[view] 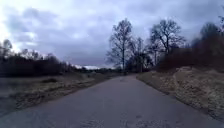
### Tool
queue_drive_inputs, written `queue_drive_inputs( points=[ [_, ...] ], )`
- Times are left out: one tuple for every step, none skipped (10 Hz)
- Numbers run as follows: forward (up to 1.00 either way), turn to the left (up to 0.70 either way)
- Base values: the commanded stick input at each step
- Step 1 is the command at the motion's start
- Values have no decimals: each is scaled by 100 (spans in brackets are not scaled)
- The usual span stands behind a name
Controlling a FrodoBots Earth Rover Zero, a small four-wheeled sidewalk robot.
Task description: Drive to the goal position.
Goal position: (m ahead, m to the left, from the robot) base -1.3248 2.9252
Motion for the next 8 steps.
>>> queue_drive_inputs(
  points=[
    [50, 0],
    [50, 0],
    [50, 0],
    [45, 0],
    [37, 0],
    [36, 0],
    [34, 0],
    [35, 0]
  ],
)
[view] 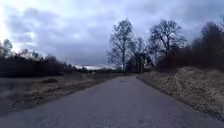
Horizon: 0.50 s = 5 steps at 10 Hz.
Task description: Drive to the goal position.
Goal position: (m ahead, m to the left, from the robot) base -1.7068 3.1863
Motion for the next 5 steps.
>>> queue_drive_inputs(
  points=[
    [35, 0],
    [35, 0],
    [36, 0],
    [36, 0],
    [35, 0]
  ],
)
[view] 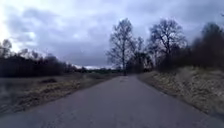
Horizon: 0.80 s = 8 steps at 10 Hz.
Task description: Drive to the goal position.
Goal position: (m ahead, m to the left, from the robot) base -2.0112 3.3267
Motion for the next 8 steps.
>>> queue_drive_inputs(
  points=[
    [35, 0],
    [35, 0],
    [38, 0],
    [45, 0],
    [48, 0],
    [49, 0],
    [50, 0],
    [50, 0]
  ],
)
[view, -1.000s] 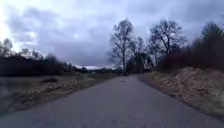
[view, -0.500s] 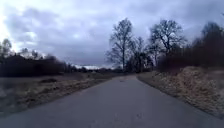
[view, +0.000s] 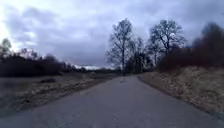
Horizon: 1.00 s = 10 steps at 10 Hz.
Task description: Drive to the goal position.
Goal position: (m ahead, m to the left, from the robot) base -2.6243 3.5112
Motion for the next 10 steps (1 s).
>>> queue_drive_inputs(
  points=[
    [50, 0],
    [50, 0],
    [50, 0],
    [50, 0],
    [50, 0],
    [50, 0],
    [50, 0],
    [50, 0],
    [50, 0],
    [50, 0]
  ],
)
